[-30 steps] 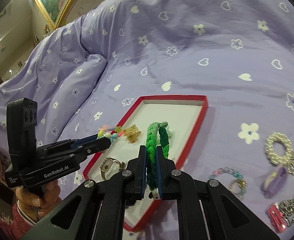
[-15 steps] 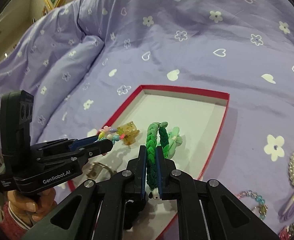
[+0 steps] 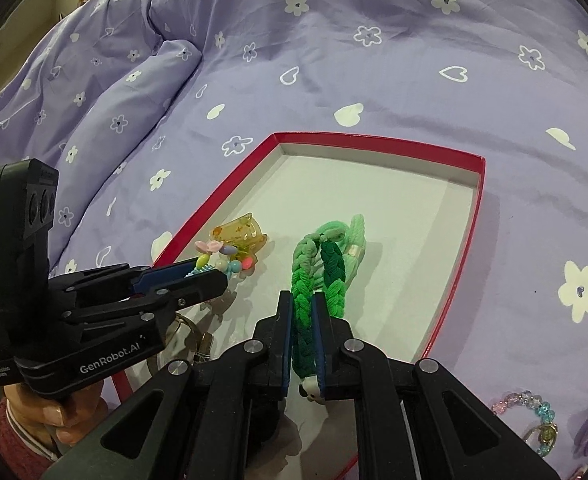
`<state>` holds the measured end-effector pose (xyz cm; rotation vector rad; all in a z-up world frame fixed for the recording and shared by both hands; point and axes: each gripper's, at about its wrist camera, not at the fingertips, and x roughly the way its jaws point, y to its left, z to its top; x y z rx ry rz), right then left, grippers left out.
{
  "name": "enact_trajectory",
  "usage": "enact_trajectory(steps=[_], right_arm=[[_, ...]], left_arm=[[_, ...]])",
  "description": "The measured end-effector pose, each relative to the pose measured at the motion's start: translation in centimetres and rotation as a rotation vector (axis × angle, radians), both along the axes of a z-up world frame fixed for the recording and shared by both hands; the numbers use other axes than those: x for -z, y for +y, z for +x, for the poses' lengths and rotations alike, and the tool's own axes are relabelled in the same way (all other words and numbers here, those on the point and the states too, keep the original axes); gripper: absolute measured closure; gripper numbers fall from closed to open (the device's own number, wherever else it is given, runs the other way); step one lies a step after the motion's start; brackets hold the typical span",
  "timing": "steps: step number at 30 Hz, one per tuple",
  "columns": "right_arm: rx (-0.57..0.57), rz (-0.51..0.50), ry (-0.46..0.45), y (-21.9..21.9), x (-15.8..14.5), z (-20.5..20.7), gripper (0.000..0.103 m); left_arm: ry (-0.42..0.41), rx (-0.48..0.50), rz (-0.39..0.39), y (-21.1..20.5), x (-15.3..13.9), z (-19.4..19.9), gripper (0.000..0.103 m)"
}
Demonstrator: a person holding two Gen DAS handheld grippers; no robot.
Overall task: Organize jewelry
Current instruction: 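Carry the bracelet into the tray and open the left tool while the right tool releases the lanyard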
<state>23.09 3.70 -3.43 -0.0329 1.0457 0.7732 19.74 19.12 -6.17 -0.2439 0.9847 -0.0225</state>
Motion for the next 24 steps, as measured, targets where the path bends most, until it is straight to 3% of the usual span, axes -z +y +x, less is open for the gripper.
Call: enact_trajectory(steps=[9,11,13,17,19,24], right_arm=[[0.015,0.031,0.021,-0.5,0.0,0.1,0.088],[0.016,0.043,0.022,-0.7,-0.3,0.0,0.085],[0.020,0.056,0.019,-0.9,-0.6,-0.1,0.075],[0.033,0.075,0.012,-1.7,-1.5,-0.5,0.072],[0.043,0.086,0.005,-2.2,-2.0,-0.7,0.068],[0.084,0.130,-0.029,-4.4,-3.7,-1.6,0.058]], left_arm=[[0.007,-0.013,0.013,-0.2,-0.2,0.2,0.082],[0.005,-0.014,0.028,-0.4,-0.4,0.1,0.082],[0.002,-0.011,0.032,-0.6,-0.6,0.0,0.081],[0.000,-0.012,0.037,-0.7,-0.9,-0.3,0.078],[-0.007,-0.015,0.039,-0.7,-1.3,-0.6,0.072],[-0.017,-0.013,0.048,-1.0,-1.9,-1.2,0.069]])
